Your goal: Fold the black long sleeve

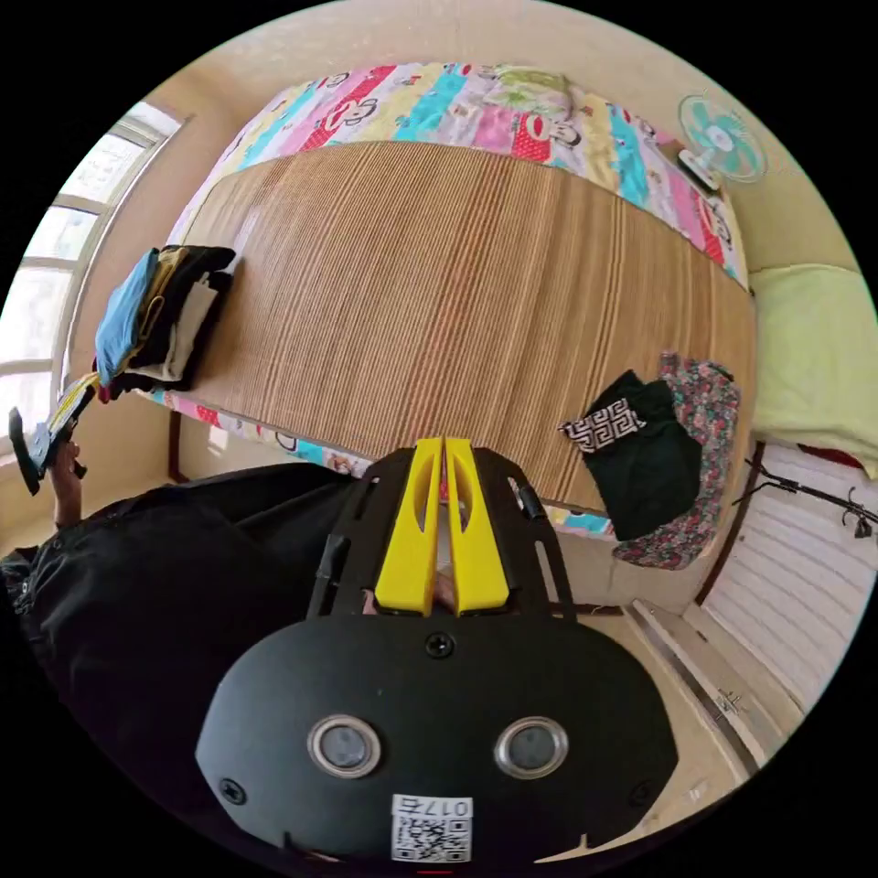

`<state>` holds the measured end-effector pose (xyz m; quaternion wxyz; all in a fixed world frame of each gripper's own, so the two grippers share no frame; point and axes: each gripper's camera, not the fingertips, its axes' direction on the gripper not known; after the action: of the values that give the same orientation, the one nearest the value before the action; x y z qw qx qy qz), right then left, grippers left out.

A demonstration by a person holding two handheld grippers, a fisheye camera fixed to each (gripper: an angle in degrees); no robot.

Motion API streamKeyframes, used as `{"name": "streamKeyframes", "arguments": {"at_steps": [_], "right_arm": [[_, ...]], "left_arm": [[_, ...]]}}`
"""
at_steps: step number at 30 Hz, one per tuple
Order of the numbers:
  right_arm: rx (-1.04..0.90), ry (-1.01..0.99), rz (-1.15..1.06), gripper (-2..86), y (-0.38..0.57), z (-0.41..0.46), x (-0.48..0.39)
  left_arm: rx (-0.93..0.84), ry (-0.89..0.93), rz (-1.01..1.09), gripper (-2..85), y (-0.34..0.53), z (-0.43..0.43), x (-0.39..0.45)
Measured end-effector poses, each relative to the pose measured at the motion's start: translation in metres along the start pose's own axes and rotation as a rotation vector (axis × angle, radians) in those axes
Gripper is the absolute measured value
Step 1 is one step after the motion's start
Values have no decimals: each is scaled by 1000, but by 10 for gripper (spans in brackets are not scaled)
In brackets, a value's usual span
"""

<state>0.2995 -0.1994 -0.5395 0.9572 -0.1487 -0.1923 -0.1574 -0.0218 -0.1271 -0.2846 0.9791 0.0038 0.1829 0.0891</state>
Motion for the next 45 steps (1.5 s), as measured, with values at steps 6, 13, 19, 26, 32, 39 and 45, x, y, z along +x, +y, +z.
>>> {"name": "streamKeyframes", "arguments": {"at_steps": [6, 13, 19, 26, 32, 39, 45], "right_arm": [[616, 60, 563, 6, 174, -42, 103], [223, -420, 709, 32, 223, 96, 194], [-35, -474, 627, 100, 165, 213, 214], [-266, -445, 683, 111, 132, 340, 238], [-88, -502, 713, 37, 146, 321, 273], [515, -647, 59, 12, 182, 111, 328], [978, -1009, -565, 7, 196, 2, 358]], "left_arm": [[355, 371, 45, -5, -68, -27, 109], [217, 1129, -150, -7, -125, 29, 171], [152, 920, -130, 12, -138, 23, 240], [-1, 795, -319, 57, -107, 42, 272], [-24, 700, -418, 7, -89, 43, 276], [56, 675, -313, -9, -96, 29, 295], [182, 880, -309, -10, -102, 20, 287]]}}
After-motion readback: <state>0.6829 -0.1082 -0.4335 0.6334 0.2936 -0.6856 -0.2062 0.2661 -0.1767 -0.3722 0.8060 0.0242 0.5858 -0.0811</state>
